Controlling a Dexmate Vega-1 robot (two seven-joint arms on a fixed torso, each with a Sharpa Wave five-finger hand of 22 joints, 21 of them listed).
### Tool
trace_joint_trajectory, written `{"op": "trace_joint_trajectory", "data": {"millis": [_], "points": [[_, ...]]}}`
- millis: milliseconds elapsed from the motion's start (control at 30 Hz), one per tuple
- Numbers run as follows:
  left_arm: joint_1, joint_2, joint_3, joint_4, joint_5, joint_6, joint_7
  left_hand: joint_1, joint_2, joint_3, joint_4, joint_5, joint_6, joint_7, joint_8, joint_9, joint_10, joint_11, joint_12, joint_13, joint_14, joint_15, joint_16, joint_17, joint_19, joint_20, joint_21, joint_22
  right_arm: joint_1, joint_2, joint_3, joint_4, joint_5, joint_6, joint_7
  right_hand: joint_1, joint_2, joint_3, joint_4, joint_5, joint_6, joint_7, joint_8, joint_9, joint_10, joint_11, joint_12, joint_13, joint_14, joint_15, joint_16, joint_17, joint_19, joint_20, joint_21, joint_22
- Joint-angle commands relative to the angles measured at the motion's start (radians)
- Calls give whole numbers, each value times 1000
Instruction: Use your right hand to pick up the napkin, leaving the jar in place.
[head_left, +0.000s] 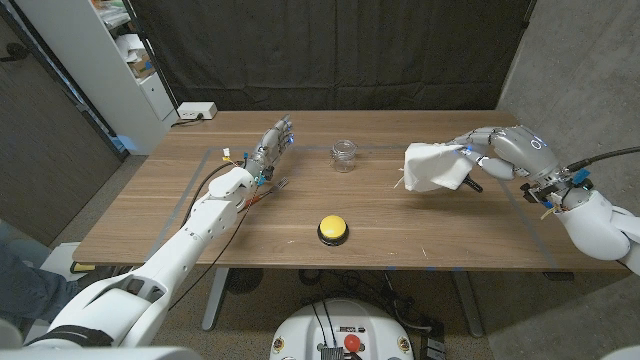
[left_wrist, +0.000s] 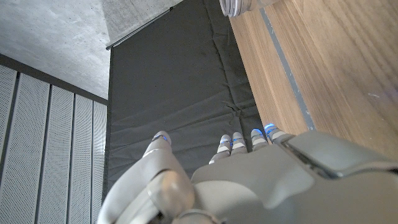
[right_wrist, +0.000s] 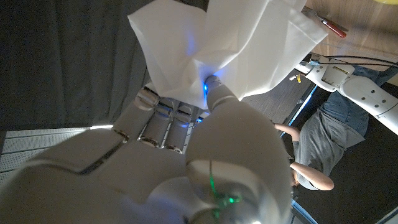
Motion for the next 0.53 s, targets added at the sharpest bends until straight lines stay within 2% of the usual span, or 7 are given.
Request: {"op": "trace_joint_trajectory", "data": {"millis": [33,367,533], "points": [[3,4,5,-18,5,16,5,-4,9,1,-8,-2,4,4,2,4,-6,4,8,2,-21,2,4,1,-90,0,6,3,-1,38,33,4,-27,30,-5,6,2,-3,4,-1,11,0,-2,5,7,1,5,2,12,-119,-1,6,12,-1,5,5],[18,18,2,-46,5,20,13,-5,10,1,-9,-2,5,3,2,4,-6,4,9,2,-23,1,4,1,-92,-1,6,3,-1,56,45,3,-36,46,-6,2,0,-8,8,-1,13,-1,-3,5,10,2,6,3,20,-121,-2,11,13,-3,8,5],[10,22,4,-34,4,16,-2,-4,10,1,-10,-2,5,3,2,4,-5,5,9,2,-22,1,5,1,-92,-1,6,3,1,63,49,-4,-37,45,5,2,1,-8,8,-1,14,0,-3,5,11,0,7,3,22,-122,-4,13,15,-3,10,5]]}}
